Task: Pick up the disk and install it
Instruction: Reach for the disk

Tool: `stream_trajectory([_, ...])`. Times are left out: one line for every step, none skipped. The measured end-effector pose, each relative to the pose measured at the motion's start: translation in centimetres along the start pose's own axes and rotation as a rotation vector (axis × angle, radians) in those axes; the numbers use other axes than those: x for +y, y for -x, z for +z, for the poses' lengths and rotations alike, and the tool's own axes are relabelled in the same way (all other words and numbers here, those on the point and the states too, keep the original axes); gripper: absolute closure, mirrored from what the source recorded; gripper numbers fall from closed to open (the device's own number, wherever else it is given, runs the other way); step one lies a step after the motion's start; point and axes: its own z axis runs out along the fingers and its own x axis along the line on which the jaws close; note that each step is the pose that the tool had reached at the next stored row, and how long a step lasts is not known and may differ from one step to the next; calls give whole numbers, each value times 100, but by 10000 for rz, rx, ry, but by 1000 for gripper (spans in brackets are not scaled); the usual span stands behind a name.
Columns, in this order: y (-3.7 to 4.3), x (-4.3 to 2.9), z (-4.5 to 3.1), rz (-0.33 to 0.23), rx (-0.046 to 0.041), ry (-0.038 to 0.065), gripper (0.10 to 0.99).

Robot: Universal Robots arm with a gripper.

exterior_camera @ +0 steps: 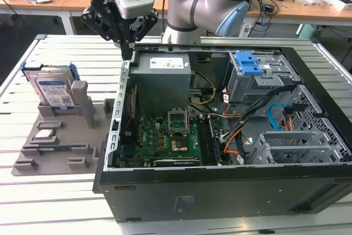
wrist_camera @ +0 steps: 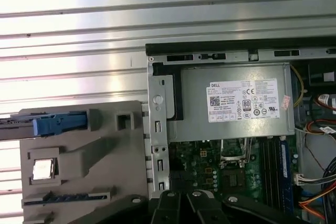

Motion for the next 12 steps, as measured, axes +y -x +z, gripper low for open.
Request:
stream_trajectory([-34, -3, -1, -1, 0, 1, 980])
stream_trajectory([-54, -4, -1, -1, 1, 0, 980])
stream_trajectory([-76, -6, -2, -1, 0, 0, 980])
stream_trajectory([-104, -8, -3, -1, 0, 1, 980])
stream_trajectory([-118, -9, -3, 0, 0, 0, 980])
stream_trajectory([-138, -10, -4, 0, 0, 1, 980])
stream_trajectory([-178, -13, -5, 0, 0, 1, 980])
stream_trajectory([-211, -16, -5, -1, 0, 1, 980])
stream_trajectory([-264, -20, -7, -1, 0, 0, 980])
stream_trajectory([-288, -22, -8, -1, 0, 0, 980])
stream_trajectory([-307, -23, -8, 0, 1, 0, 980])
stream_trajectory([-331, -25, -9, 0, 1, 0, 980])
